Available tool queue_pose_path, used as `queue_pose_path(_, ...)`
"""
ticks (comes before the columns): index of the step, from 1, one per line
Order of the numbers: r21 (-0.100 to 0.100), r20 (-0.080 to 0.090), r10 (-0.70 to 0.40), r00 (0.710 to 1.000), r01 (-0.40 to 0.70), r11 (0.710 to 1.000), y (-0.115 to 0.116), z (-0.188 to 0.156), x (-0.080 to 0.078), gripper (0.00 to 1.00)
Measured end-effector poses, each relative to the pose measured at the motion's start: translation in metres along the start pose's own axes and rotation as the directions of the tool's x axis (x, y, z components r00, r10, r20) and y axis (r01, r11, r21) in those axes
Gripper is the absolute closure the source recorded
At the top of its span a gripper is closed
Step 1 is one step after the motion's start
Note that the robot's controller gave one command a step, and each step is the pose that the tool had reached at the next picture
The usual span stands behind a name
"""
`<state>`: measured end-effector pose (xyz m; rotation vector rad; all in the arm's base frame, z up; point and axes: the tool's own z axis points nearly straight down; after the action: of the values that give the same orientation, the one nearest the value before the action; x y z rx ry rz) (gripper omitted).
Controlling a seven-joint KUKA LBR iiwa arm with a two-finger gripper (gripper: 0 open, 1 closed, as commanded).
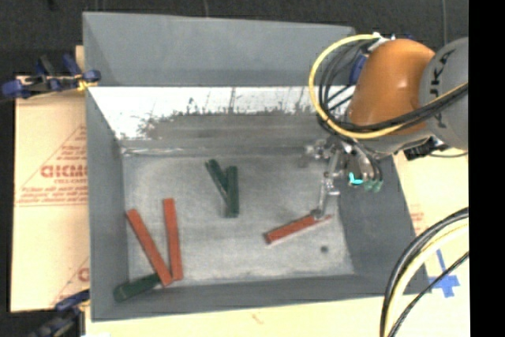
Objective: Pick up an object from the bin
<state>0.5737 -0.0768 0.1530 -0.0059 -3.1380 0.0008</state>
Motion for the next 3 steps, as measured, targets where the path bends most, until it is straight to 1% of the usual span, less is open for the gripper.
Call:
queue_pose_path(1,0.001,0.008,-0.002,1.0,0.002,1.0,0.0,-0.004,-0.002,0.0)
queue_pose_path(2,0.001,0.012,0.034,0.999,-0.034,0.999,-0.011,0.057,0.044,0.0)
queue_pose_path(3,0.002,0.009,0.014,1.0,-0.014,1.0,0.0,0.082,0.036,1.0)
